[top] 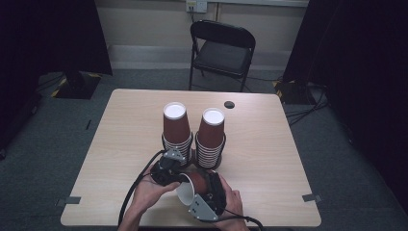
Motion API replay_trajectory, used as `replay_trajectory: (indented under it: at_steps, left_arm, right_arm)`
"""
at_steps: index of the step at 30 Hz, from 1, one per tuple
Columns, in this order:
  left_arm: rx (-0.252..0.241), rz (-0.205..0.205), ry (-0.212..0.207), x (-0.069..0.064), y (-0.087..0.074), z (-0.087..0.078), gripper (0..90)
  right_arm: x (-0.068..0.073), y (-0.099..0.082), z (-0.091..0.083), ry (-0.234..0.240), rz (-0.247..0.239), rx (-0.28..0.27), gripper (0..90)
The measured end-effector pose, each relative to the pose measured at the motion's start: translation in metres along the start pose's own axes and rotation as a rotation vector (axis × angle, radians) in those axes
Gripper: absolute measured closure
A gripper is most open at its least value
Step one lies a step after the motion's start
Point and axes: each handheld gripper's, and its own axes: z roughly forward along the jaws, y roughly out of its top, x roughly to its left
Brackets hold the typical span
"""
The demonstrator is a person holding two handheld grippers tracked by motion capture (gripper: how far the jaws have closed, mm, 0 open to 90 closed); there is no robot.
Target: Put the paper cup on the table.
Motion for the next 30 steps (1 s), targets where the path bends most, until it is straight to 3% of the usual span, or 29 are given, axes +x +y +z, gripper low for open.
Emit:
replay_trajectory:
  at_steps: [1,12,17,23,25,26,28,29,30]
  left_arm:
    - [-0.009,-0.004,-0.001,-0.001,0.000,0.001,85.5]
    - [-0.034,-0.047,0.005,0.003,-0.002,0.000,84.2]
    - [-0.057,-0.073,-0.001,0.004,-0.007,0.004,84.0]
    - [-0.078,-0.076,0.002,0.004,-0.009,0.006,83.9]
    - [-0.098,-0.084,0.002,0.003,-0.010,0.006,82.8]
    - [-0.078,-0.079,0.006,0.004,-0.009,0.003,82.0]
    - [-0.087,-0.077,0.013,0.004,-0.010,0.003,79.4]
    - [-0.126,-0.081,0.006,0.004,-0.012,0.004,79.3]
    - [-0.134,-0.088,-0.002,0.004,-0.013,0.003,79.1]
  right_arm:
    - [0.001,0.006,-0.001,0.004,-0.013,-0.036,10.0]
    - [0.000,0.013,0.001,0.002,-0.005,-0.051,9.6]
    - [0.000,0.013,0.003,0.020,0.023,-0.048,8.7]
    - [0.001,0.011,0.002,0.018,0.042,-0.045,9.2]
    - [-0.001,0.009,0.001,0.018,0.079,-0.063,9.4]
    - [-0.002,0.008,0.000,0.018,0.087,-0.067,9.5]
    - [-0.002,0.007,0.000,0.018,0.090,-0.067,9.5]
    - [-0.003,0.007,0.000,0.015,0.101,-0.066,9.6]
    - [-0.003,0.006,0.000,0.020,0.108,-0.072,9.6]
